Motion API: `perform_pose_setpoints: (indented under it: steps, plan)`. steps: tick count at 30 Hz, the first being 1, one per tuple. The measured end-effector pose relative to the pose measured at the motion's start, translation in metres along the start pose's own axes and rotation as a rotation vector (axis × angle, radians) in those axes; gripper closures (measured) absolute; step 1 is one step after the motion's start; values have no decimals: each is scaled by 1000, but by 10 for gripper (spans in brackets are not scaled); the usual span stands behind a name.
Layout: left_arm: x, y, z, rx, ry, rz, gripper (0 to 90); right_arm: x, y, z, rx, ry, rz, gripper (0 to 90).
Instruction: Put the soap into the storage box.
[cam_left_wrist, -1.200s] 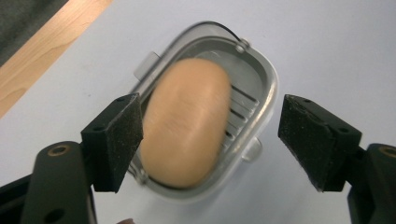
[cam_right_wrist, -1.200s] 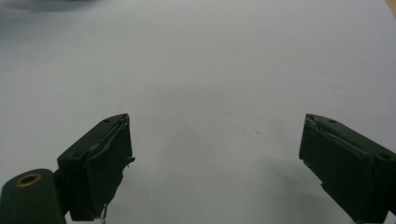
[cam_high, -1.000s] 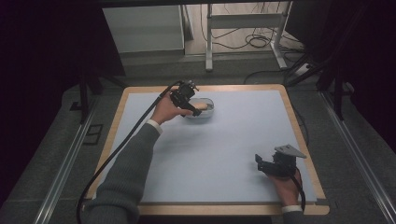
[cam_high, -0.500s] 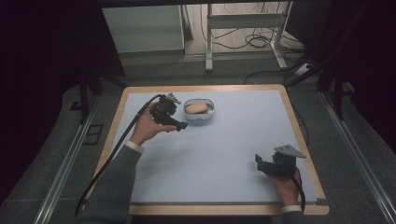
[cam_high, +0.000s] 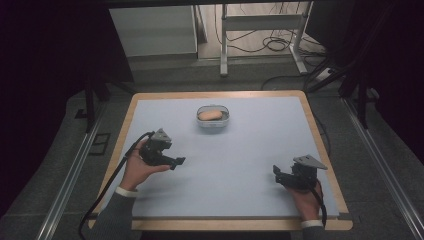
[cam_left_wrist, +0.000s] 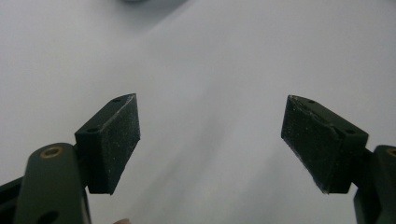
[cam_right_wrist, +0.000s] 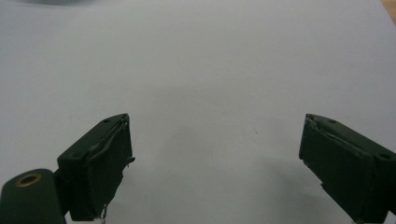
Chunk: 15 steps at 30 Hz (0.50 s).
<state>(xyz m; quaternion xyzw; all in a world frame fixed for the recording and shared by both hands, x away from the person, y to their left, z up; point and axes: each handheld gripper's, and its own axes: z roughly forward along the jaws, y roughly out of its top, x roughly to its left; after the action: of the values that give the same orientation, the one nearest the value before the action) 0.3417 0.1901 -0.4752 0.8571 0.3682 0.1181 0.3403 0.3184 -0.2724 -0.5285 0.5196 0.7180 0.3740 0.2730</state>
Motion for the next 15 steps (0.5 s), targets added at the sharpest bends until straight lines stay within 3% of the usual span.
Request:
perform_pose_setpoints:
  steps: [9, 12, 15]
  plan:
    - [1, -47, 8, 10, 3, -64, 193, 0, 0, 0, 0, 0, -1, 98]
    - [4, -50, 10, 35, 16, -56, 190, 0, 0, 0, 2, 2, -2, 98]
    - [6, -50, 7, 11, 15, -73, 190, 0, 0, 1, 2, -1, -4, 98]
